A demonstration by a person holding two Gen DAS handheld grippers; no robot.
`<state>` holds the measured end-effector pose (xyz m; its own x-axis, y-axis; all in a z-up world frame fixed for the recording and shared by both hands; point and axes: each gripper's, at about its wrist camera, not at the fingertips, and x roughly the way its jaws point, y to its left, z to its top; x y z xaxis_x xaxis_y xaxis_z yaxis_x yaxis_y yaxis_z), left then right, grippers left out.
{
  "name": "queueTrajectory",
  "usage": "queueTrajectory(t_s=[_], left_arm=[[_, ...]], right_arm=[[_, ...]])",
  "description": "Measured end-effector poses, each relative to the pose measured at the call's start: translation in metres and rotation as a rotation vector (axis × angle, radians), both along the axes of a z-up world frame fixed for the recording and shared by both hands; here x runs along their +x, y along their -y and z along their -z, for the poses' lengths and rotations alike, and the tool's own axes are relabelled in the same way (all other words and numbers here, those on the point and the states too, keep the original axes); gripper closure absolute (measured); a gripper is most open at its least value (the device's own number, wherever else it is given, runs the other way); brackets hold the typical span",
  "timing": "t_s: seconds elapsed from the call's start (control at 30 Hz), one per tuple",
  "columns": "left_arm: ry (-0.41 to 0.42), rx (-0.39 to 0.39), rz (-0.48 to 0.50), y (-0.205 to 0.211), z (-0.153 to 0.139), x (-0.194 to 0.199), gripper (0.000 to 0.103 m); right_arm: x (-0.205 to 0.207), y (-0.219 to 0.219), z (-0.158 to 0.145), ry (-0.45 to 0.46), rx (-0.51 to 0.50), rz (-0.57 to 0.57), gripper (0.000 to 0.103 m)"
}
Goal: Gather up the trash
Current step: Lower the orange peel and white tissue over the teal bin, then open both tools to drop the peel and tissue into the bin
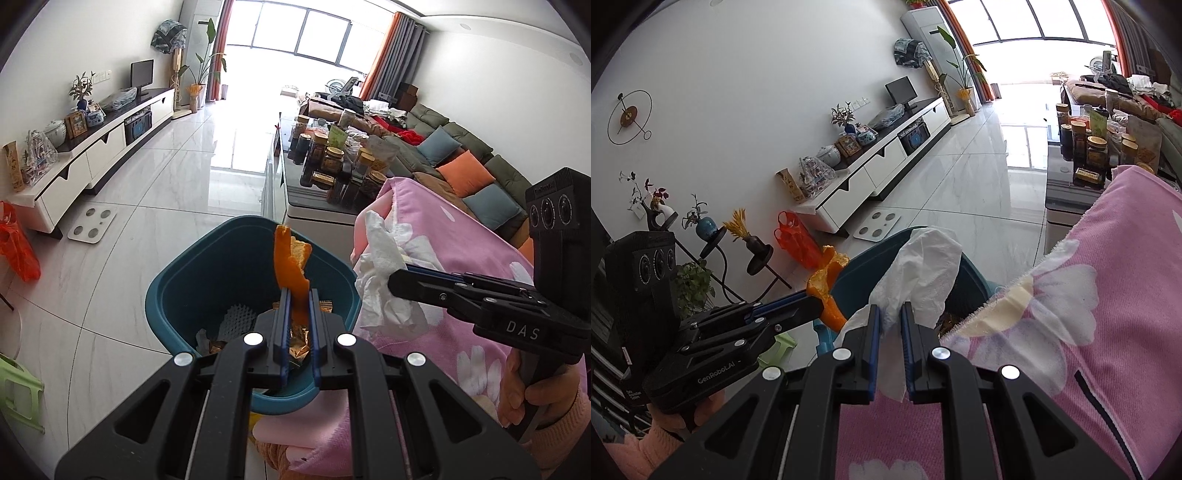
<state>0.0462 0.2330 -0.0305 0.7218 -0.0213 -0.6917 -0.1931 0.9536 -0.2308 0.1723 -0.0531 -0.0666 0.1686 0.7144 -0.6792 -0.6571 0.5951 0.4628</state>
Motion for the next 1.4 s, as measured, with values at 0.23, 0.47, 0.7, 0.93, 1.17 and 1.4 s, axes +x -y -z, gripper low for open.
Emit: queueTrajectory(t_s=[0.23, 0.47, 0.7, 0.93, 1.17, 1.4], left_arm=[[-0.022, 0.014, -0.019, -0.004, 0.008, 0.005, 0.094], [-0.050, 0.013, -0.044, -0.010, 0.021, 0.013, 0.094], [-0.072, 0.001, -0.060, -0.014, 0.032, 0.019, 0.094], [-0.086, -0.013, -0.067, -0.017, 0.039, 0.026, 0.092], [-0.089, -0.034, -0.079, -0.021, 0.045, 0.030, 0.087], [-0.051, -0.027, -0.068, -0.016, 0.040, 0.021, 0.078]], right_arm=[[0.004, -0.015, 0.010, -0.008, -0.036, -0.009, 0.091], [0.010, -0.033, 0.018, -0.024, -0.077, -0.014, 0.091], [0.011, -0.049, 0.023, -0.025, -0.105, -0.019, 0.090], [0.012, -0.055, 0.027, -0.037, -0.115, -0.012, 0.088], [0.015, -0.050, 0.029, -0.043, -0.108, 0.010, 0.081], [0.012, -0.035, 0.022, -0.041, -0.074, 0.026, 0.078]])
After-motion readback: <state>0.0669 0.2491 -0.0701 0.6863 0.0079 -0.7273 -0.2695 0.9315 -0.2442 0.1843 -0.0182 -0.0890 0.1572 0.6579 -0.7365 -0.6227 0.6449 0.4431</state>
